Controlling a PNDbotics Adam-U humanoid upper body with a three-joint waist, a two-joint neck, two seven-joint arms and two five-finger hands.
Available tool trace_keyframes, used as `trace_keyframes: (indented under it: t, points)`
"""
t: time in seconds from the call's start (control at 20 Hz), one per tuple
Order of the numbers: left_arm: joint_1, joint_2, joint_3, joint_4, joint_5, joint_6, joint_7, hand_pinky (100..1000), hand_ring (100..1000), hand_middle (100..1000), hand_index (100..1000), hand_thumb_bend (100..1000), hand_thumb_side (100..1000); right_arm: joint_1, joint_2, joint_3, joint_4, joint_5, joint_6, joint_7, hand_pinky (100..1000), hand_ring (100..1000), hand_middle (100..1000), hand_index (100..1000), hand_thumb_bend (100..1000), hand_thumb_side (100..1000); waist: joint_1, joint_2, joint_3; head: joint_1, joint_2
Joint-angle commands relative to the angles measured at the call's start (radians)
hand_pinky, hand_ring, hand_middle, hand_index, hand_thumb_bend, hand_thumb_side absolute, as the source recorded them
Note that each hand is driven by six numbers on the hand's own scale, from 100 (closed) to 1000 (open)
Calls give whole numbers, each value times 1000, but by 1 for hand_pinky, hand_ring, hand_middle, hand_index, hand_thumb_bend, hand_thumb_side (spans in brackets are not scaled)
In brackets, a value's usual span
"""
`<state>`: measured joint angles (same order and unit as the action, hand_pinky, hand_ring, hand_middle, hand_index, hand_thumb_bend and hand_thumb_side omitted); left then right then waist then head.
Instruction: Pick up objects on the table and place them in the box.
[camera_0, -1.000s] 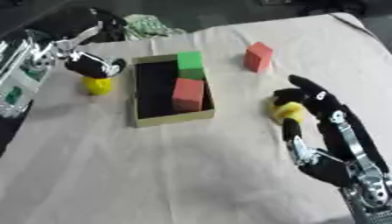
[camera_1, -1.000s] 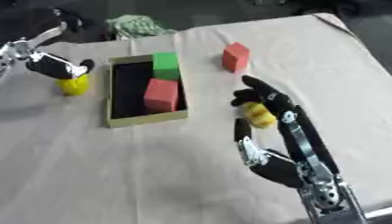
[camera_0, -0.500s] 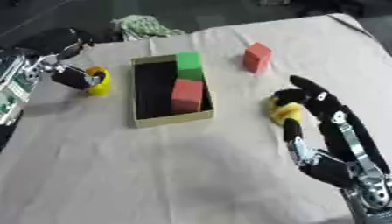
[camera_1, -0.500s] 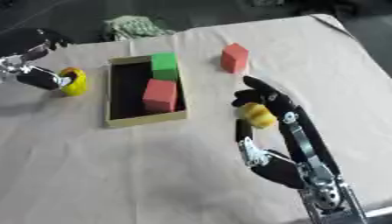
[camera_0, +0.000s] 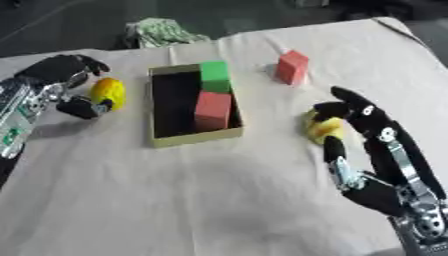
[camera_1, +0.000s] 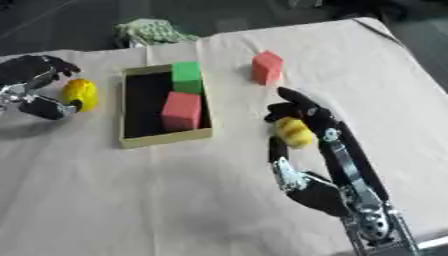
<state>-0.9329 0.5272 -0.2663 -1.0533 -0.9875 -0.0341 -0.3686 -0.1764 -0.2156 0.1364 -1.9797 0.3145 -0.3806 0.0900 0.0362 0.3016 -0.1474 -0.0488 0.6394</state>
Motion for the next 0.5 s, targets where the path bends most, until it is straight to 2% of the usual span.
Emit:
trace_keyframes:
  t: [0.05, 0.25, 0.5]
  points:
    - [-12, 17, 13, -6, 0, -9, -17, 786, 719, 728, 896, 252, 353, -10, -9, -4, -20, -2, 0, -3, 814, 796, 637, 940, 100, 433, -3, -16, 0, 1, -14]
    - [-9, 20, 16, -12, -1, -13, -21, 763, 678, 674, 862, 222, 340, -10, -10, -5, -20, -2, 0, -4, 814, 796, 637, 940, 100, 433, -4, -16, 2, 0, -14]
    - [-5, 25, 17, -24, -4, -5, 24, 713, 601, 579, 787, 202, 320, -9, -11, -5, -20, -1, 0, -4, 814, 796, 637, 940, 100, 432, -4, -16, 4, -1, -13]
